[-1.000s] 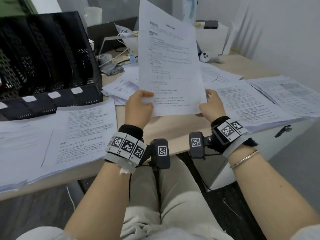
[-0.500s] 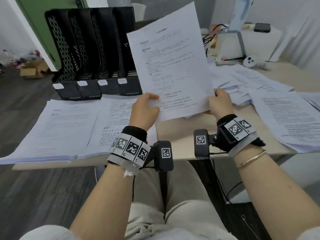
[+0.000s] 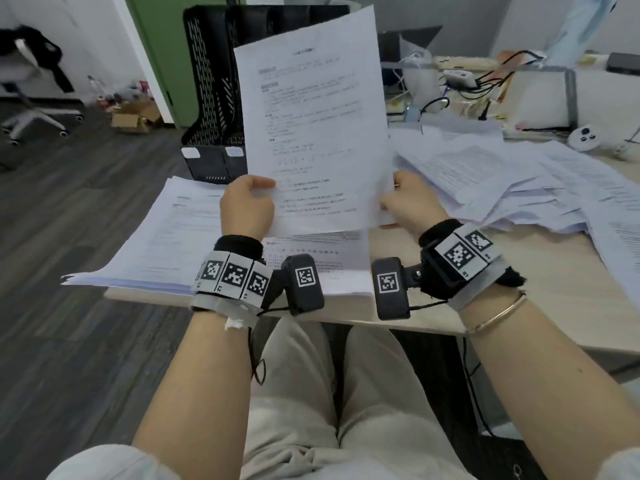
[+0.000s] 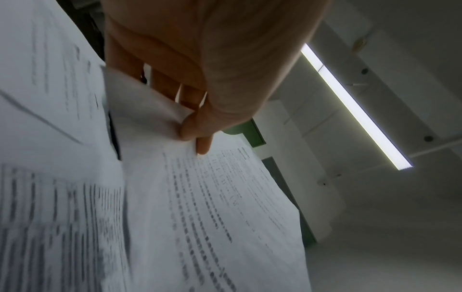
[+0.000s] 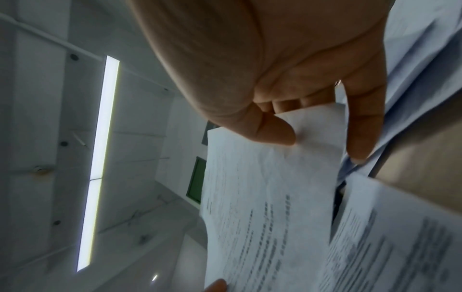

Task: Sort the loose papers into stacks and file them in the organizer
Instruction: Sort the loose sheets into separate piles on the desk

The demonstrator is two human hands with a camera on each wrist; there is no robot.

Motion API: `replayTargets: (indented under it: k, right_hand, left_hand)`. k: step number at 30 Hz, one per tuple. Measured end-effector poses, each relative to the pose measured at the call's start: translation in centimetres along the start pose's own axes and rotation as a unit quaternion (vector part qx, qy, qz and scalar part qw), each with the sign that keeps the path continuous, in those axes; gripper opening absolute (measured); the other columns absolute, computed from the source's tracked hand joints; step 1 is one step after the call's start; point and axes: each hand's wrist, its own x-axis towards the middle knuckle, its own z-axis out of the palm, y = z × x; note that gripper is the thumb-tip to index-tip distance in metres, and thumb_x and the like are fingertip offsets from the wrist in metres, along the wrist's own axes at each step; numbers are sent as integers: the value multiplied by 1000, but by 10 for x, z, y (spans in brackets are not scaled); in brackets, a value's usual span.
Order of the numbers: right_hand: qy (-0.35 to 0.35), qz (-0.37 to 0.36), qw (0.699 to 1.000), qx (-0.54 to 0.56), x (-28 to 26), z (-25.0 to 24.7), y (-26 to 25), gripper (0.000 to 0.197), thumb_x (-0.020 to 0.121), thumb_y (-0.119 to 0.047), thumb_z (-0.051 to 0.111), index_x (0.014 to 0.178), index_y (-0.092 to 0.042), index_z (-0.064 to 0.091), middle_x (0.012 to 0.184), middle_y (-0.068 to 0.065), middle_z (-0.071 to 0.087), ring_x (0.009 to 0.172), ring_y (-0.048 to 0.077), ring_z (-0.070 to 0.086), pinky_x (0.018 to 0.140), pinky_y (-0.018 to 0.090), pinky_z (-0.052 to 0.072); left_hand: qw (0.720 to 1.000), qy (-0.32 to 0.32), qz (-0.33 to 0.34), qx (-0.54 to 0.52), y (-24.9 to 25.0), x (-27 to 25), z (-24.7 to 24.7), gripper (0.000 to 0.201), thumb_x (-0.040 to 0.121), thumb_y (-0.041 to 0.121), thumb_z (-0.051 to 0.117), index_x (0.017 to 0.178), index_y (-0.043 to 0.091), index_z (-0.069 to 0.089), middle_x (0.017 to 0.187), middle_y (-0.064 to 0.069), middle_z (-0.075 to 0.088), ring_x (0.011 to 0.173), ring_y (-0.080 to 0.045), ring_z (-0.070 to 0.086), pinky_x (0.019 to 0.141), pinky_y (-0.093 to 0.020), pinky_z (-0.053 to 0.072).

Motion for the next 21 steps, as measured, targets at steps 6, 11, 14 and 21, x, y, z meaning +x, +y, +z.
replayTargets:
  k: [6,11,14,21]
  right_hand:
    - [-81,-47,995,-41,1,51,-24,27,84,3,43,107,-3,56,113,13,61,100,28,62,75,41,58]
    - [-135,-62,988,-51,1,84,-40,25,86,5,43,108,-2,54,115,17,61,98,32,62,78,46,57]
    - [-157,-63,984,-62,3,100,-47,22,87,4,43,105,-3,54,109,17,61,97,32,63,78,45,57]
    - [-195,-68,977,-48,5,143,-69,39,89,-3,51,127,-6,44,103,9,61,71,17,63,67,31,55]
  left_hand:
    - [995,95,-14,35,-23,21,-50,24,88,9,50,102,15,68,112,-4,63,106,-18,57,87,-22,41]
    - [988,146,-41,41,-37,30,-87,48,91,10,52,138,13,42,107,1,57,105,-10,50,88,-22,37]
    - [983,149,-42,94,-49,35,-105,32,89,9,53,121,8,58,114,-6,63,109,-21,56,86,-25,41]
    - [969,205,-88,108,-65,38,-145,29,93,7,42,118,2,54,124,-15,57,115,-29,52,89,-30,39]
